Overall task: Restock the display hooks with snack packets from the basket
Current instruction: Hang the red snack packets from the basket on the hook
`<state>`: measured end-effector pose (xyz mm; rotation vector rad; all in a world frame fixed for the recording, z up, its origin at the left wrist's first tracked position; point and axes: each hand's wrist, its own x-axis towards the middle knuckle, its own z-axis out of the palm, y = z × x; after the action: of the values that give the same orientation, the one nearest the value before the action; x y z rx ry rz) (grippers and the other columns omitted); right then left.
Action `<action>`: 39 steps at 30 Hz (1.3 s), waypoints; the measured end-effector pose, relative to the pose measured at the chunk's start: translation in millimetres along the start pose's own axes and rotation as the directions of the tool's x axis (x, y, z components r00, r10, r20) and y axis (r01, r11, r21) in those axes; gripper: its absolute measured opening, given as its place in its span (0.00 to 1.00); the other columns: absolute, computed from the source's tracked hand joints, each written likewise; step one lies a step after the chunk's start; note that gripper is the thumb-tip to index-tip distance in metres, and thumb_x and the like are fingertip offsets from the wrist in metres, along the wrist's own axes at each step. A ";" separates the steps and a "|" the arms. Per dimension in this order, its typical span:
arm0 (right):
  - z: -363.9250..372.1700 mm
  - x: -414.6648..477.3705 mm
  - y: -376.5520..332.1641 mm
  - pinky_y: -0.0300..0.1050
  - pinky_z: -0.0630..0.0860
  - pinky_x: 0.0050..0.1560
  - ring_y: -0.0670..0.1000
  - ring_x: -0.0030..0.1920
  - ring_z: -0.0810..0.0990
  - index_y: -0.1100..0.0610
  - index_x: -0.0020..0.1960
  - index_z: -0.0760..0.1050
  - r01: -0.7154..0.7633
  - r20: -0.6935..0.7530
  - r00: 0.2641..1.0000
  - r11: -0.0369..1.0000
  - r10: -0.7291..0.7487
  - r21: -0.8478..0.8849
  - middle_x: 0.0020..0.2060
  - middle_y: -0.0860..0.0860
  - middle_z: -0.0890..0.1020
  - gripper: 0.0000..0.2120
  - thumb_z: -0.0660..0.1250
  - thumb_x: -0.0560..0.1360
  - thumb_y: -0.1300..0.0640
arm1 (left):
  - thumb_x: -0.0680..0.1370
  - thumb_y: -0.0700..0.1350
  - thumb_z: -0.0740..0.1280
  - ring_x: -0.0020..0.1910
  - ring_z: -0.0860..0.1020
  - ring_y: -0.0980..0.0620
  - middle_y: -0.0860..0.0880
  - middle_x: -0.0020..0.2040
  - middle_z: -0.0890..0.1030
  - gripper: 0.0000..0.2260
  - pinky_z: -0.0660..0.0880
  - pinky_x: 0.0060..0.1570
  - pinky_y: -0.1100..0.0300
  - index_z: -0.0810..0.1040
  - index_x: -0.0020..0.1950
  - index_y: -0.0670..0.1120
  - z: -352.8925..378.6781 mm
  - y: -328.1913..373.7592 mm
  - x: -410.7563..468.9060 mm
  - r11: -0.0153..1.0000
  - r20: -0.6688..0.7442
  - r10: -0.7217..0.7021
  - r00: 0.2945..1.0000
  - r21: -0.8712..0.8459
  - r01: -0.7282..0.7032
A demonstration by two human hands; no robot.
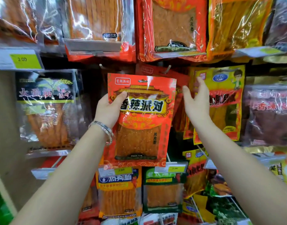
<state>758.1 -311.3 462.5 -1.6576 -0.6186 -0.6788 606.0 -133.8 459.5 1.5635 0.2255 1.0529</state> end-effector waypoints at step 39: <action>-13.3 33.6 -24.2 0.24 0.64 0.38 0.34 0.38 0.70 0.53 0.49 0.68 0.073 -0.127 0.990 0.990 -0.057 0.122 0.38 0.39 0.69 0.10 0.66 0.76 0.49 | 0.74 0.43 0.62 0.70 0.56 0.63 0.54 0.71 0.60 0.28 0.51 0.70 0.70 0.61 0.73 0.57 55.1 29.8 -3.7 0.703 0.220 0.607 0.764 0.300 -0.645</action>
<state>762.6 -318.9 505.1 -1.4721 -0.6164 -0.7677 631.5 -183.4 488.2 2.1038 -0.2342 1.5139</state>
